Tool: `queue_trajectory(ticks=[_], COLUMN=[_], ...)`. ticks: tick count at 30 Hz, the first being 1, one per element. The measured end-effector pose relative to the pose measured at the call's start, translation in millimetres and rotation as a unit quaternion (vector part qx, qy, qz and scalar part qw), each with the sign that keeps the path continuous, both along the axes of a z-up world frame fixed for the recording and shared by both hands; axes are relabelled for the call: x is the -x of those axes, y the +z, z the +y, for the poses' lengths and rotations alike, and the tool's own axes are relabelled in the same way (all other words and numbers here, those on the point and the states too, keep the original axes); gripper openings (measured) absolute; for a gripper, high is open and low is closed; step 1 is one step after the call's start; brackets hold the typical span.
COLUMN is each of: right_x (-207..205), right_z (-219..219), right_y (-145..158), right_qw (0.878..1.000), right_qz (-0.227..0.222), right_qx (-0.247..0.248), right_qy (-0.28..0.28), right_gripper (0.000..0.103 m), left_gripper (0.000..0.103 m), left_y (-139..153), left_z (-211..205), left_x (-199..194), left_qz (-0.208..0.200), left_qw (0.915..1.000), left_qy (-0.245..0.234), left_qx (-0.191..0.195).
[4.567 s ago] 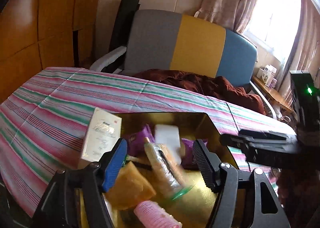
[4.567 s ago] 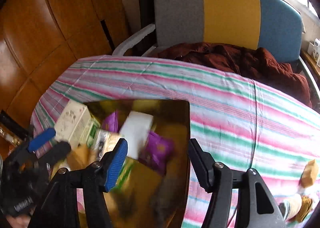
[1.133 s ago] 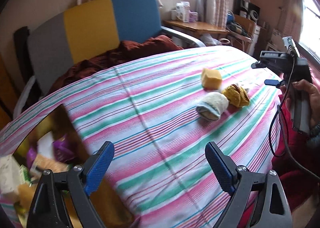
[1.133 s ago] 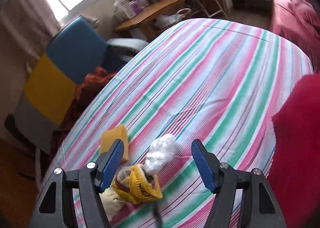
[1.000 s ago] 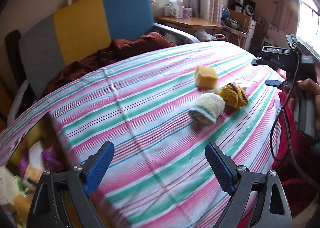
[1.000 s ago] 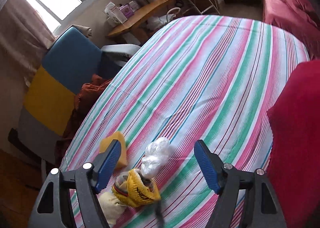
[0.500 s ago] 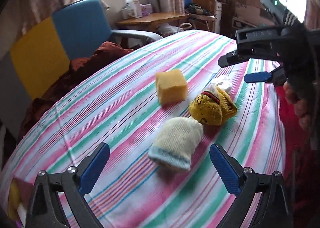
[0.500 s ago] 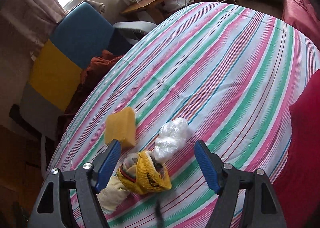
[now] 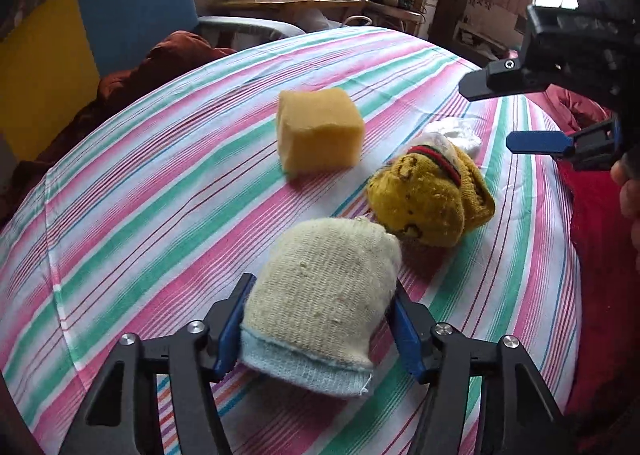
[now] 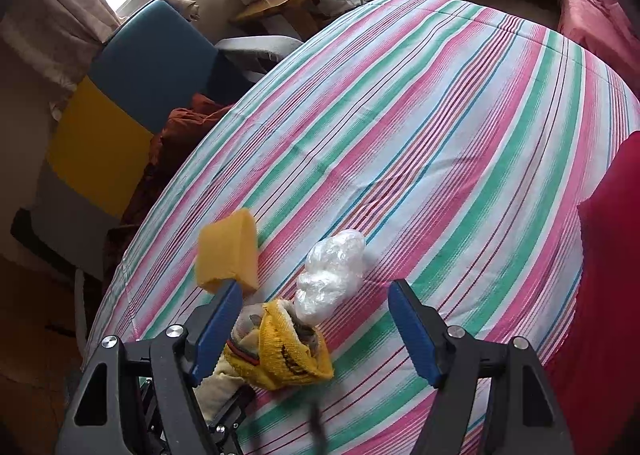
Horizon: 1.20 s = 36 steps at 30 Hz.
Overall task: Organize objects
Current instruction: 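Grasp the cream knit sock with the left gripper, then grasp the clear plastic-wrapped bundle with the right gripper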
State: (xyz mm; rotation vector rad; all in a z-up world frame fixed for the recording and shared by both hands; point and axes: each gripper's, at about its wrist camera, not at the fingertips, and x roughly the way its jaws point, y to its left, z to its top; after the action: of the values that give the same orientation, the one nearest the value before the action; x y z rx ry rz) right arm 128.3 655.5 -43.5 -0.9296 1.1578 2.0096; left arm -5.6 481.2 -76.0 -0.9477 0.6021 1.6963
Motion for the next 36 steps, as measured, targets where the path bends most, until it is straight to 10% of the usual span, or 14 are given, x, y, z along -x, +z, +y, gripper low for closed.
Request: queue_trajectory(ticks=[20,31,36], right_x=[-2.8,29.8,47.0], right_z=[7.4,23.0,12.0], right_y=[14.3,-34.0,-33.6], right_qw=[0.999,0.996,0.992], right_qz=[-0.019,-0.091,-0.120], right_qx=[0.007,0.020,-0.020], right_qy=[-0.031,-0.001,0.038], right_gripper=[0.056,0.056,0.035], left_gripper=[0.062,0.095,0.095], left_y=[-9.1,-11.3,-9.1], left_z=[-70.3,-67.1,-75.3], left_x=[-9.6,-20.6,-14.5], left_qz=[0.016,0.011,-0.011], left_qw=[0.9961,0.9986,0.9978], left_qy=[0.079,0.043,0.048], left_qx=[-0.037,-0.029,-0.044])
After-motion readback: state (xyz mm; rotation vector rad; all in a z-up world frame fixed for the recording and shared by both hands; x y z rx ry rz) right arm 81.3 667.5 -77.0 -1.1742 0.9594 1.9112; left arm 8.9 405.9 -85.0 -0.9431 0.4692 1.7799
